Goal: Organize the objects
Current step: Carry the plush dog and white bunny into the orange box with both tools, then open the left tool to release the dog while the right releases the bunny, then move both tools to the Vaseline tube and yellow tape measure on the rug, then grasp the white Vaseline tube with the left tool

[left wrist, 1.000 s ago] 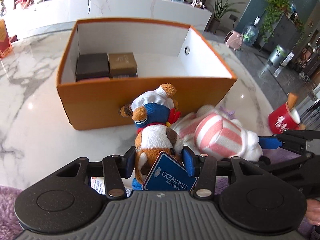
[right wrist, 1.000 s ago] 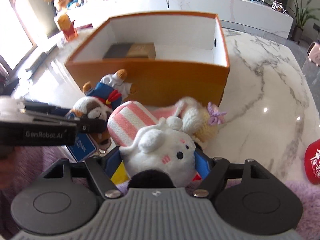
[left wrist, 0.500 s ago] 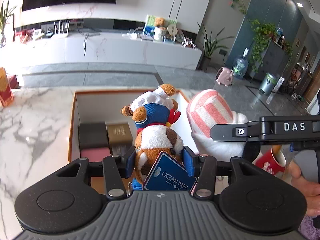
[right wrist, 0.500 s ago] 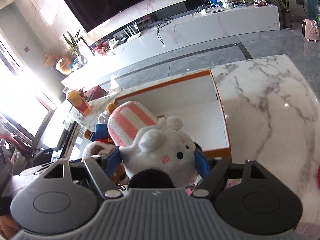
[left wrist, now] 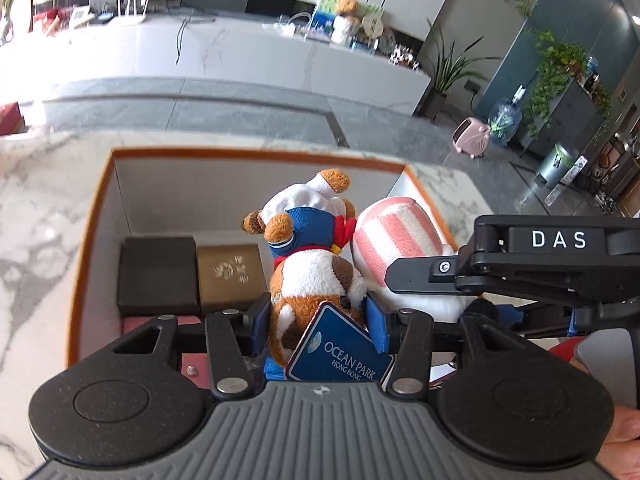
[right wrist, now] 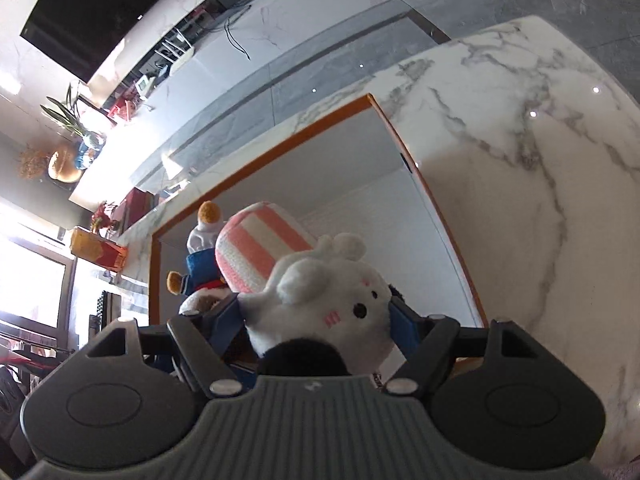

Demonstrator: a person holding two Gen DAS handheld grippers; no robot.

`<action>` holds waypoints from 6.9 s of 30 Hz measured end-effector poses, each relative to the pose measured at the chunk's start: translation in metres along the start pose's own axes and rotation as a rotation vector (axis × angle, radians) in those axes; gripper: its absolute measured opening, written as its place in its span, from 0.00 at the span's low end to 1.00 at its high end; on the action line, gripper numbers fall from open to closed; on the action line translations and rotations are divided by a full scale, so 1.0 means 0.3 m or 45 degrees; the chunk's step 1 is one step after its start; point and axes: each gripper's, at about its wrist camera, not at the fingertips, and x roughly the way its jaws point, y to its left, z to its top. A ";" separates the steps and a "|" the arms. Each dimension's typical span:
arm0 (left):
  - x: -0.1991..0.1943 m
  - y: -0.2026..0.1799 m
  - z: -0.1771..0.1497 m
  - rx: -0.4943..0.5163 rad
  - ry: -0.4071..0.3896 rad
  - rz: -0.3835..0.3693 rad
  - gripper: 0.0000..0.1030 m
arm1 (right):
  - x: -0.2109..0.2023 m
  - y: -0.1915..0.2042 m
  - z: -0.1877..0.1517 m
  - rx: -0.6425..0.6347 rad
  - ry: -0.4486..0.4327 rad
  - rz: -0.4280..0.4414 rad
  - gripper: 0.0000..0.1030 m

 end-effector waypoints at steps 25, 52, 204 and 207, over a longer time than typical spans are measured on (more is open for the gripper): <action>0.173 0.093 0.000 -0.095 0.328 -0.064 0.59 | 0.179 0.072 0.022 -0.261 0.146 -0.341 0.82; 0.144 0.105 0.036 -0.033 0.337 -0.120 0.43 | 0.195 0.099 0.038 -0.679 0.190 -0.427 0.51; -0.101 0.286 -0.484 -0.521 0.324 -0.056 0.65 | 0.074 0.037 -0.775 -0.982 0.257 0.175 0.29; -0.087 0.238 -0.495 -0.499 0.317 -0.048 0.74 | 0.076 0.036 -0.773 -0.972 0.261 0.176 0.29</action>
